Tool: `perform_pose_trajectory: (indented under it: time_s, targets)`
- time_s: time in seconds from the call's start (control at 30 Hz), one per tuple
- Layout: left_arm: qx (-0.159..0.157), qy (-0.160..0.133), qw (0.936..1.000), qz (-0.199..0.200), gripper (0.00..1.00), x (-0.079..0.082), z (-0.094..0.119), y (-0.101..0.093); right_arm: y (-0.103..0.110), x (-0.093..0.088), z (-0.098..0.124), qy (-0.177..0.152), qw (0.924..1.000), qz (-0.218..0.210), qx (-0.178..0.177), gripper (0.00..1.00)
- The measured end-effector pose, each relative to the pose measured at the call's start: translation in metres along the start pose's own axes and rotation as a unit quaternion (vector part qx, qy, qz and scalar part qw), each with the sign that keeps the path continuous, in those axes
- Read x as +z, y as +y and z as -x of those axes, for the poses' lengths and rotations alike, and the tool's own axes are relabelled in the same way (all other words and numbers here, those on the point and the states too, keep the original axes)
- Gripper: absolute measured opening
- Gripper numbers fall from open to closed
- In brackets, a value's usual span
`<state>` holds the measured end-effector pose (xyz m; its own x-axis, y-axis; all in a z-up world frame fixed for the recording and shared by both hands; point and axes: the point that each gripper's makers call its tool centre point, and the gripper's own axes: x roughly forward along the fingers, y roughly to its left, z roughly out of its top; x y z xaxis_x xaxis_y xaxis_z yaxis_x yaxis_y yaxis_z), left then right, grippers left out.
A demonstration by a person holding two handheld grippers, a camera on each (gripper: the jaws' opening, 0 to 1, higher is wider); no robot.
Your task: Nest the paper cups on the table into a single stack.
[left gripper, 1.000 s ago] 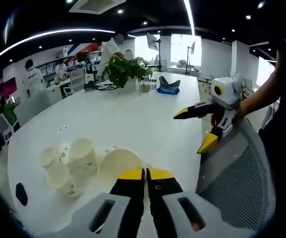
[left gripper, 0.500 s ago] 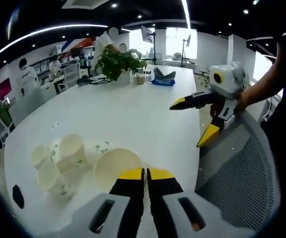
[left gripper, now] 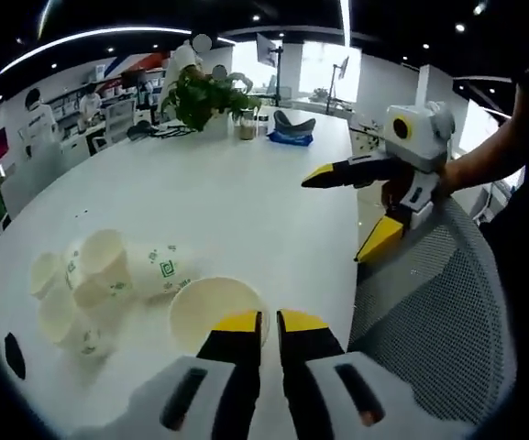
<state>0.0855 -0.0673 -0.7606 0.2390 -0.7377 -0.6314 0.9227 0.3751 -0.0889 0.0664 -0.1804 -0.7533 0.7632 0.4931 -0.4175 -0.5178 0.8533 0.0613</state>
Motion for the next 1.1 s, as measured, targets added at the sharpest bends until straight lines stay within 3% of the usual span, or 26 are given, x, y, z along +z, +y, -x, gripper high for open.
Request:
perform_pose_trajectory:
  time_s: [1.1]
  targets:
    - [-0.009, -0.020, 0.9993, 0.030, 0.00, -0.0014, -0.0055, -0.0003, 0.0006, -0.0010, -0.0004, 0.005, 1.0000, 0.006, -0.001, 0.83]
